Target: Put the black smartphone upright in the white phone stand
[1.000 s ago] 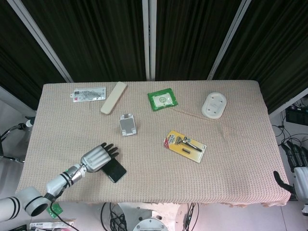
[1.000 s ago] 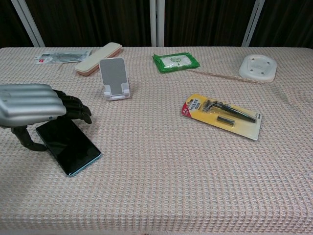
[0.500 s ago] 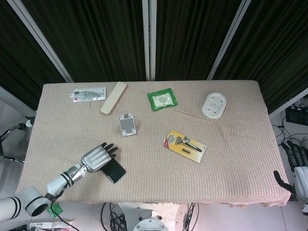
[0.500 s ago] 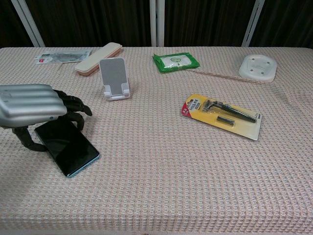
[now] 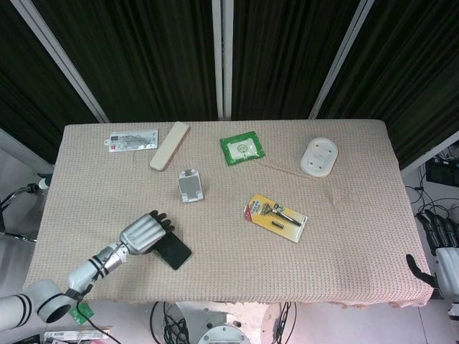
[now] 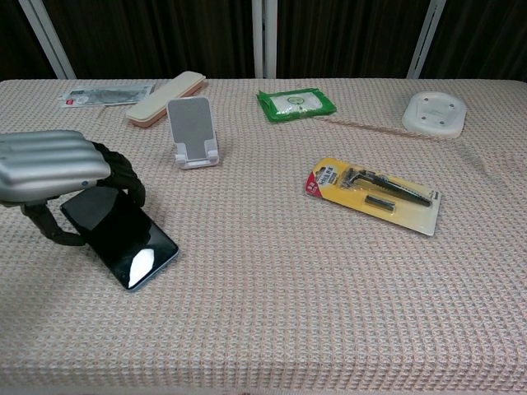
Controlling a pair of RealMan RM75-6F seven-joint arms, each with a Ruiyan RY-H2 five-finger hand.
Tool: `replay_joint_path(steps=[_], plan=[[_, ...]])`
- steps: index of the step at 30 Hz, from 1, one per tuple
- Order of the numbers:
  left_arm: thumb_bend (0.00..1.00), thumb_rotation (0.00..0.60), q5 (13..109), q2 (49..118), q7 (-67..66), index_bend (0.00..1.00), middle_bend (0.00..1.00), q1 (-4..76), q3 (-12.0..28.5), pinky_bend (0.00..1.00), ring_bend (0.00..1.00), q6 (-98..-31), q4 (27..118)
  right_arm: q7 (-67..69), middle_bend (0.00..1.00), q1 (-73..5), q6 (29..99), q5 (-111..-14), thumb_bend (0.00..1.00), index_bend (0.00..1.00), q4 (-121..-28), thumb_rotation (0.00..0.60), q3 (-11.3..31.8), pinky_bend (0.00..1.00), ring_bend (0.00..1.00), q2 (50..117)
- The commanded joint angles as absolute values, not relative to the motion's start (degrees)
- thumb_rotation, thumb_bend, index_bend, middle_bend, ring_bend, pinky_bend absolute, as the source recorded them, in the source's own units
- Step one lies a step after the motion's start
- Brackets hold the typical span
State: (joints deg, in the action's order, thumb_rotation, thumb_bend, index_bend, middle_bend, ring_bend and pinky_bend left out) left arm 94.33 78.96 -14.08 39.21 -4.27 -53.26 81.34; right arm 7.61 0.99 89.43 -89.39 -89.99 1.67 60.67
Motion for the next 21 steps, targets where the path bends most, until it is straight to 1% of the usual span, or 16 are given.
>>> replay_joint_path(steps=[1, 3, 6, 10, 13, 16, 21], plan=[[0.32, 0.6, 95.77, 79.51, -12.65, 0.55, 0.42, 38.71, -4.51, 0.42, 0.32, -55.46, 80.23, 7.58, 0.0, 0.98, 89.36, -89.36, 0.28, 0.0, -89.95, 0.6, 1.64, 0.0, 0.0, 60.71], [0.33, 0.6, 96.55, 79.81, -11.76, 0.56, 0.48, 38.55, -4.8, 0.46, 0.36, -56.43, 79.36, 7.61, 0.0, 0.98, 89.33, -89.37, 0.28, 0.0, -89.91, 0.6, 1.61, 0.0, 0.0, 60.76], [0.35, 0.6, 97.22, 79.99, -10.77, 0.56, 0.52, 38.45, -5.09, 0.49, 0.4, -57.24, 78.62, 7.67, 0.0, 0.99, 89.37, -89.38, 0.28, 0.0, -89.8, 0.6, 1.6, 0.0, 0.0, 60.84], [0.37, 0.6, 97.89, 79.69, -9.94, 0.56, 0.56, 38.22, -5.14, 0.52, 0.44, -58.7, 78.49, 7.79, 0.0, 1.05, 89.55, -89.42, 0.28, 0.0, -89.7, 0.6, 1.62, 0.0, 0.0, 60.88], [0.38, 0.6, 98.5, 78.47, -10.53, 0.56, 0.56, 38.17, -4.67, 0.52, 0.44, -60.3, 79.06, 7.87, 0.0, 1.1, 89.71, -89.36, 0.28, 0.0, -89.75, 0.6, 1.69, 0.0, 0.0, 60.76], [0.38, 0.6, 98.98, 76.31, -12.78, 0.56, 0.56, 38.45, -3.26, 0.52, 0.44, -62.22, 79.58, 7.97, 0.0, 1.2, 89.98, -89.36, 0.28, 0.0, -89.76, 0.6, 1.76, 0.0, 0.0, 60.64], [0.4, 0.6, 98.28, 72.13, -21.25, 0.56, 0.56, 39.85, 1.16, 0.52, 0.44, -64.12, 80.2, 8.2, 0.0, 1.36, 90.38, -89.51, 0.28, 0.0, -89.81, 0.6, 1.76, 0.0, 0.0, 60.59]])
